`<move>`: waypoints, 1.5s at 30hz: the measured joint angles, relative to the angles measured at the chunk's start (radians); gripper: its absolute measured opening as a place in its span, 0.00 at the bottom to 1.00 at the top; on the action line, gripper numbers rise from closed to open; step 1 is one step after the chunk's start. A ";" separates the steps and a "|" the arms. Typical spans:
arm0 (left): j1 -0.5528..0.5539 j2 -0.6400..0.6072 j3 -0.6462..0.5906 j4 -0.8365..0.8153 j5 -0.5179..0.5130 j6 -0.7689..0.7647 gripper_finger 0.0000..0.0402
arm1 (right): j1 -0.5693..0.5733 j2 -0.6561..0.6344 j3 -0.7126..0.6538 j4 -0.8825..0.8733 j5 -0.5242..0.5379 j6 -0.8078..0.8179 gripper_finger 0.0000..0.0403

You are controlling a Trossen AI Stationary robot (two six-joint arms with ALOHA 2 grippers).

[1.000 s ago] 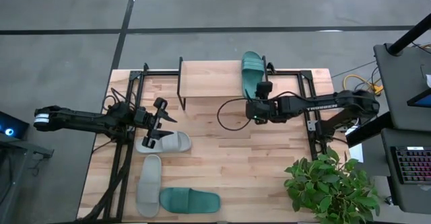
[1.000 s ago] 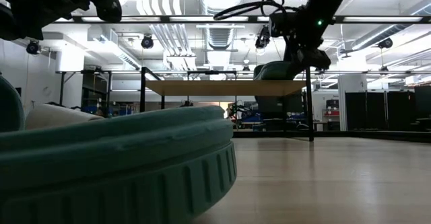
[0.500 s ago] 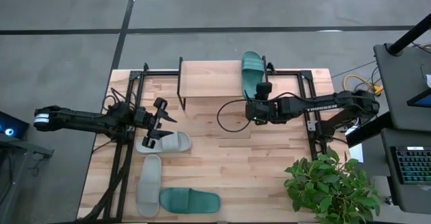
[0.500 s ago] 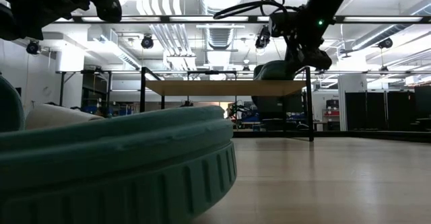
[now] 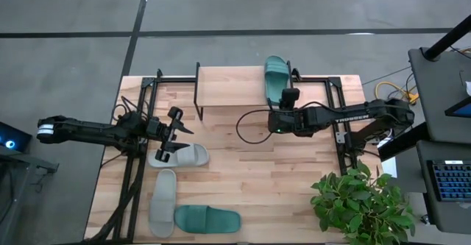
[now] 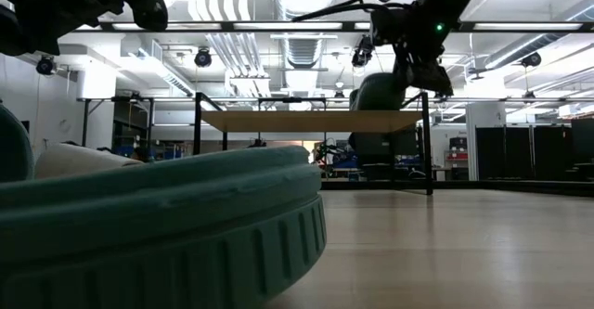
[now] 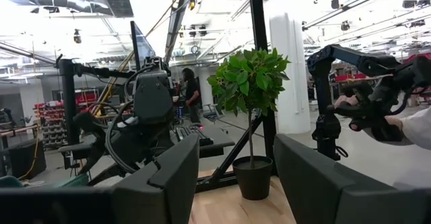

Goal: Pick and place slides into the shelf
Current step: Put the top green slide on the shelf

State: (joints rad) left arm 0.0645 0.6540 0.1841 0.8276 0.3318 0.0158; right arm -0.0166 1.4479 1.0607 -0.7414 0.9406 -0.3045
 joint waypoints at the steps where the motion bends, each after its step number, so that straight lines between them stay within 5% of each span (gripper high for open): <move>1: 0.000 0.000 0.000 0.000 0.000 0.000 0.44 | 0.000 0.000 0.001 0.000 0.010 0.005 0.14; 30: 0.000 0.000 0.000 0.000 0.000 0.000 0.44 | 0.024 -0.130 0.013 -0.002 0.137 -0.072 0.13; 45: 0.000 0.000 0.000 0.000 0.000 0.000 0.44 | 0.023 -0.151 0.013 0.028 -0.027 -0.179 0.13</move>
State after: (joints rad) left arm 0.0644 0.6544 0.1841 0.8276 0.3317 0.0158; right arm 0.0059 1.2968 1.0733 -0.7139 0.9137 -0.4835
